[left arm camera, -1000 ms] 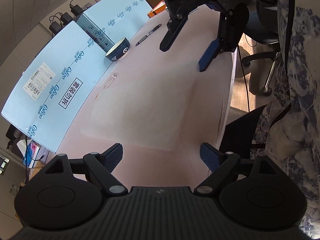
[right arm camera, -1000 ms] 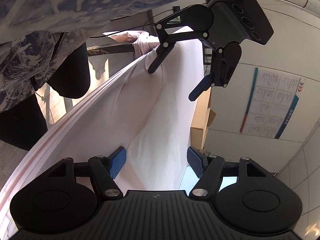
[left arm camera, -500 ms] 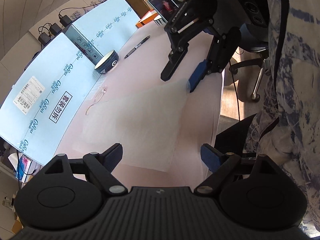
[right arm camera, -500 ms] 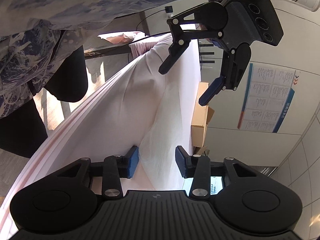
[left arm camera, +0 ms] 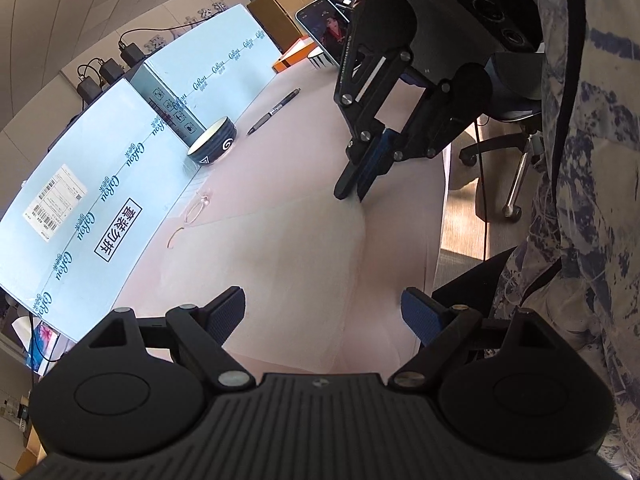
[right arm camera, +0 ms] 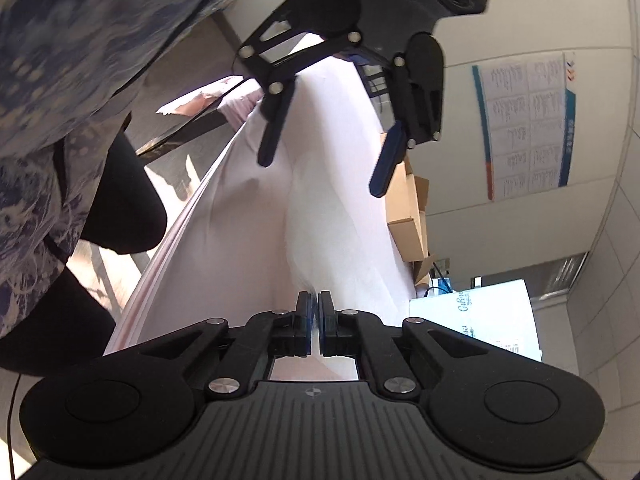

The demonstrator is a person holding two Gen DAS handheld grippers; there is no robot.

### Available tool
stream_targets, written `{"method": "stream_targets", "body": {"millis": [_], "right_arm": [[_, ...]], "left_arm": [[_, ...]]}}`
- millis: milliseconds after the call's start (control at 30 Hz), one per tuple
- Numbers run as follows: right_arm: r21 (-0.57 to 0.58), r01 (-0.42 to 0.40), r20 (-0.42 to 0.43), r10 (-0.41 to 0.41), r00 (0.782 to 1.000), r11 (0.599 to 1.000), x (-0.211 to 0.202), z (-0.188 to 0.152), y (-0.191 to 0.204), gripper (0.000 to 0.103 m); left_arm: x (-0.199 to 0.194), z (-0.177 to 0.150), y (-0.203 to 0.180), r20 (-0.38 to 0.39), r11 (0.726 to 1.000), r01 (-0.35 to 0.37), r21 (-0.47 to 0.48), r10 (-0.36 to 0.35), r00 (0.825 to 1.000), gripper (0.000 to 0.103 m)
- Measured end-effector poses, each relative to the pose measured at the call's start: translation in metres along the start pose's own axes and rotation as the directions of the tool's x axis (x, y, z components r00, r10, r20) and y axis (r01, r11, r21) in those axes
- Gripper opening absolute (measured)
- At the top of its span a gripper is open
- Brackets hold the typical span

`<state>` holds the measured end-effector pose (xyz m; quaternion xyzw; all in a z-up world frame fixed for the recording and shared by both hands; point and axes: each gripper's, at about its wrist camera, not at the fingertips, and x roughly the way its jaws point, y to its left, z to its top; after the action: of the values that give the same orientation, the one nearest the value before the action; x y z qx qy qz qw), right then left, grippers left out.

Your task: Fold shopping bag

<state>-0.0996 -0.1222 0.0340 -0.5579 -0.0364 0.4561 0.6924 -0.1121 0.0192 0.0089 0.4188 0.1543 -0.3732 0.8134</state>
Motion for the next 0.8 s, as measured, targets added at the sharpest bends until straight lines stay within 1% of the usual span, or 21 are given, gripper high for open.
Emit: {"method": "stream_targets", "body": {"millis": [33,167,267,333,367,400,433,467,500,533,567,600,667,733,800], "right_arm": [[0.027,0.005,0.003,-0.005,1.000,1.000,-0.001,0.001,-0.004,0.003],[0.113,0.030,0.010,-0.031,0.999,0.993,-0.005,0.002,-0.019,0.003],[0.110,0.070,0.012,-0.072,0.997,0.991,-0.008,0.001,-0.022,0.003],[0.115,0.084,0.009,-0.086,0.996,0.990,-0.007,0.000,-0.022,0.003],[0.117,0.088,0.007,-0.090,0.996,0.989,-0.007,0.000,-0.022,0.003],[0.110,0.094,0.004,-0.095,0.995,0.989,-0.008,-0.001,-0.021,0.003],[0.101,0.100,0.001,-0.101,0.995,0.990,-0.008,-0.002,-0.020,0.003],[0.099,0.103,0.000,-0.103,0.995,0.990,-0.007,-0.003,-0.020,0.003],[0.104,0.105,-0.001,-0.105,0.994,0.989,-0.007,-0.004,-0.020,0.003],[0.110,0.107,-0.001,-0.107,0.994,0.988,-0.007,-0.005,-0.020,0.003],[0.113,0.110,-0.004,-0.110,0.994,0.987,-0.007,-0.005,-0.020,0.003],[0.115,0.113,-0.006,-0.113,0.994,0.987,-0.007,-0.006,-0.020,0.003],[0.133,0.109,-0.009,-0.109,0.994,0.985,-0.006,-0.008,-0.023,0.003],[0.169,0.086,-0.007,-0.086,0.996,0.982,-0.006,-0.009,-0.025,0.003],[0.219,0.027,0.006,-0.029,1.000,0.975,-0.009,-0.008,-0.027,0.003]], "left_arm": [[0.000,0.000,-0.001,0.010,1.000,-0.011,0.003,0.011,1.000,0.085],[0.001,0.001,0.000,0.033,1.000,-0.014,-0.002,0.014,0.999,0.085],[0.002,-0.001,-0.001,0.054,0.999,-0.044,0.010,0.044,0.998,0.083],[0.004,-0.003,0.001,0.061,0.999,-0.044,0.000,0.044,0.997,0.078],[0.005,-0.004,0.003,0.065,0.999,-0.038,-0.010,0.039,0.997,0.071],[0.005,-0.005,0.006,0.066,0.999,-0.034,-0.021,0.035,0.997,0.062],[0.005,-0.006,0.008,0.067,0.999,-0.030,-0.033,0.032,0.997,0.056],[0.005,-0.006,0.011,0.067,0.998,-0.030,-0.046,0.033,0.997,0.046],[0.005,-0.007,0.014,0.067,0.998,-0.031,-0.059,0.035,0.997,0.041],[0.005,-0.008,0.016,0.064,0.997,-0.026,-0.071,0.030,0.997,0.039],[0.005,-0.008,0.018,0.056,0.997,-0.020,-0.080,0.025,0.998,0.032],[0.005,-0.009,0.019,0.046,0.996,-0.009,-0.089,0.013,0.999,0.021],[0.006,-0.011,0.022,0.025,0.994,0.017,-0.108,-0.014,1.000,0.006],[0.003,-0.013,0.028,0.026,0.986,0.064,-0.153,-0.061,0.998,0.003],[0.001,-0.015,0.036,0.025,0.971,0.113,-0.210,-0.111,0.994,0.002]]}}
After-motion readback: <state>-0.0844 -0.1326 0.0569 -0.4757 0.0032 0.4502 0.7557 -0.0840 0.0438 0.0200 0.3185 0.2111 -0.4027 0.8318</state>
